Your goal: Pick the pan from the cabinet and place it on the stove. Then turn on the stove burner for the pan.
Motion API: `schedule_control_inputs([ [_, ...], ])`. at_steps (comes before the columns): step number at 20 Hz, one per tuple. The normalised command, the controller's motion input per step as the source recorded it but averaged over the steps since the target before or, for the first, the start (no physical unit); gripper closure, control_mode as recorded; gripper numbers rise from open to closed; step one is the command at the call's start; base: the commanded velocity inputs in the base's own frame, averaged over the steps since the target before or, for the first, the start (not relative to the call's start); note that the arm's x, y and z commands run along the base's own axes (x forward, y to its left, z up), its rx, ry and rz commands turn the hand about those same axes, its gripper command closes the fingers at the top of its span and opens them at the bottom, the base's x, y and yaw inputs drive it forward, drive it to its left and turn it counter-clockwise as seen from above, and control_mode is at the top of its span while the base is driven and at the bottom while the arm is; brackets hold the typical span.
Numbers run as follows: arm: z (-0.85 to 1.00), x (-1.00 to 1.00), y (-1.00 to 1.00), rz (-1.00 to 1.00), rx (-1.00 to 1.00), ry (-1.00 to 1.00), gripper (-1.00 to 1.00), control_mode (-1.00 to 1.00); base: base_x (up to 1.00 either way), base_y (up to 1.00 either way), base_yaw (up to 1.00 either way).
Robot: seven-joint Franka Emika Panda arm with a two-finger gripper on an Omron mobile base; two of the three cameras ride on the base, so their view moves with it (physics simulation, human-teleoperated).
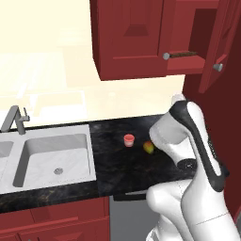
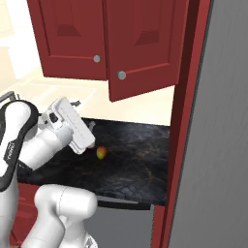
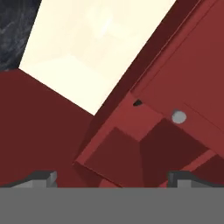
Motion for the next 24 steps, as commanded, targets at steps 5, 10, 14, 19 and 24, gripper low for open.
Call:
schedule_control_inputs([
  [5,0.43,-0.59,-0.16,0.10,0.39,-0.23,-1.00,-1.00,0.00,0.00,0.00],
  [10,0.23,-0.31,-0.10,0.01,-0.14,-0.13,-1.00,-1.00,0.00,0.00,0.00],
  [14,0.65,-0.42,-0.12,0.00,-0.14,-0.04,-1.00,-1.00,0.00,0.00,0.00],
  [19,0.86,-0.50,-0.28,-0.01,-0.17,0.00,-1.00,-1.00,0.00,0.00,0.00],
  [24,0.81,-0.52,-0.25,-0.09,-0.18,0.01,-1.00,-1.00,0.00,0.00,0.00],
])
